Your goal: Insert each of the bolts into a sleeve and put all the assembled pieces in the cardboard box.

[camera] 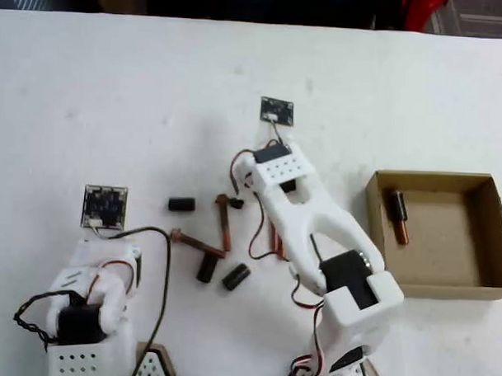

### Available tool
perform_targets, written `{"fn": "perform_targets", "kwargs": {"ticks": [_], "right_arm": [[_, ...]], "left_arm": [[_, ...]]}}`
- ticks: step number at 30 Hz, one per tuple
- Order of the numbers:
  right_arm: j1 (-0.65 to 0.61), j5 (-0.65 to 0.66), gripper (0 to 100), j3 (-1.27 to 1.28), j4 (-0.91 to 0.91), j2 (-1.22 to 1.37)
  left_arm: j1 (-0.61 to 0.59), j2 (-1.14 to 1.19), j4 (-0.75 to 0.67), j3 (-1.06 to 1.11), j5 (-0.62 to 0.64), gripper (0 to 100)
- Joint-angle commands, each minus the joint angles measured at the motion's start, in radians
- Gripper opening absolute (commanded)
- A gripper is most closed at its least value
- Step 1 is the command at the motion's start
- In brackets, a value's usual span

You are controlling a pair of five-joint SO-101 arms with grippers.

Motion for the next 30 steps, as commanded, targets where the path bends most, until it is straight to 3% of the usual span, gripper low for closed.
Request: {"fn": "perform_targets", "kwargs": {"ticks": [1, 11, 21, 30], "right_arm": [[-0.022, 0.054, 3.4, -0.049, 0.004, -0.008], [-0.042, 0.086, 24.6, -0.129, 0.108, -0.008], [-0.056, 0.086, 18.7, -0.129, 0.045, 0.031], [-0.053, 0.003, 16.3, -0.166, -0.013, 0.143]], "left_arm": [[-0.012, -0.005, 0.0, -0.005, 0.003, 2], [-0.012, -0.005, 0.0, -0.005, 0.003, 2], [-0.012, -0.005, 0.0, -0.003, 0.003, 2], [-0.012, -0.005, 0.0, -0.003, 0.003, 2]]}}
